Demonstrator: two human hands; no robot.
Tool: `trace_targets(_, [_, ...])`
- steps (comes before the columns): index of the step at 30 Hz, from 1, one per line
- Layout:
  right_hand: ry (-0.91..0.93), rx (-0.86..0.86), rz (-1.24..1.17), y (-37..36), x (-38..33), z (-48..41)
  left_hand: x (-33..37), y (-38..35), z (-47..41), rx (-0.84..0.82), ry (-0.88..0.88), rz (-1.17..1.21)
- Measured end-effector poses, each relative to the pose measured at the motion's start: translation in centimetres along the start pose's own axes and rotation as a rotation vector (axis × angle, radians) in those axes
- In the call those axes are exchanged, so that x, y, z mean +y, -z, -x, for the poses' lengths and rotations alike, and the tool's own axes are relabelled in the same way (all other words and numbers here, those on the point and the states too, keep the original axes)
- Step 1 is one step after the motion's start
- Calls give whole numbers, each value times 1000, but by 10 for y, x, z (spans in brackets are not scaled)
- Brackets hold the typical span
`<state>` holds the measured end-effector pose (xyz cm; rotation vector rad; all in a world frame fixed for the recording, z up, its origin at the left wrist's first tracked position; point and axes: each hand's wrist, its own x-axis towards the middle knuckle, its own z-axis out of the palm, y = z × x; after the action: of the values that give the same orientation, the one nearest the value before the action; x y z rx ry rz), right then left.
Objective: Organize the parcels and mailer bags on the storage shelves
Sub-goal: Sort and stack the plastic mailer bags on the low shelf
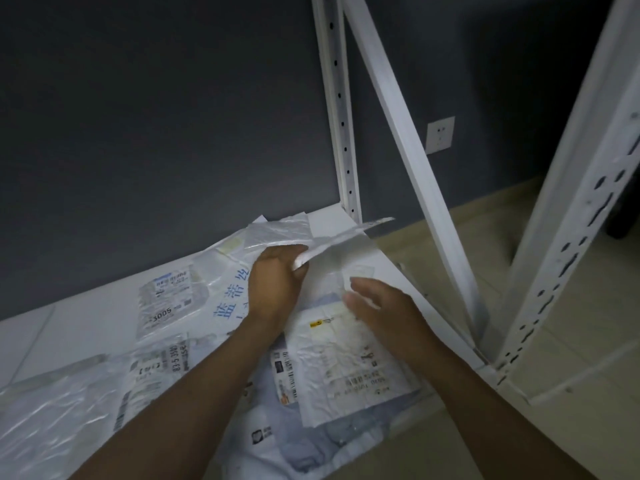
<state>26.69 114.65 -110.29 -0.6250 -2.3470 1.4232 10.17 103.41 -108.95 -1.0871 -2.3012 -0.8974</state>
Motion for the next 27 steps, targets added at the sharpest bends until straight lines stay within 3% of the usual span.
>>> trace_targets(5, [-172, -38, -805, -2, -28, 11, 19, 15, 37, 11, -371, 85])
trace_targets(7, [-207, 78, -980, 1, -33, 14, 22, 19, 47, -89, -462, 107])
trace_targets(9, [-214, 196, -1008, 10, -32, 15, 25, 25, 55, -161, -478, 98])
trace_targets(12, [-253, 221, -862, 28, -25, 22, 28, 37, 67, -264, -263, 64])
trace_targets(15, [-324, 102, -721, 39, -15, 31, 27, 46, 75, -431, 34, 35])
trace_targets(19, [-328, -50, -429, 49, -8, 37, 20, 52, 91, -686, 80, -211])
trace_targets(22, [-261, -133, -228, 49, 2, 35, 14, 55, 102, -783, 160, -165])
trace_targets(24, [-189, -99, 41, 44, 7, 32, 13, 59, 103, -721, 224, -77])
trace_targets(27, [-109, 45, 483, 34, 4, 29, 9, 58, 94, -435, 364, 73])
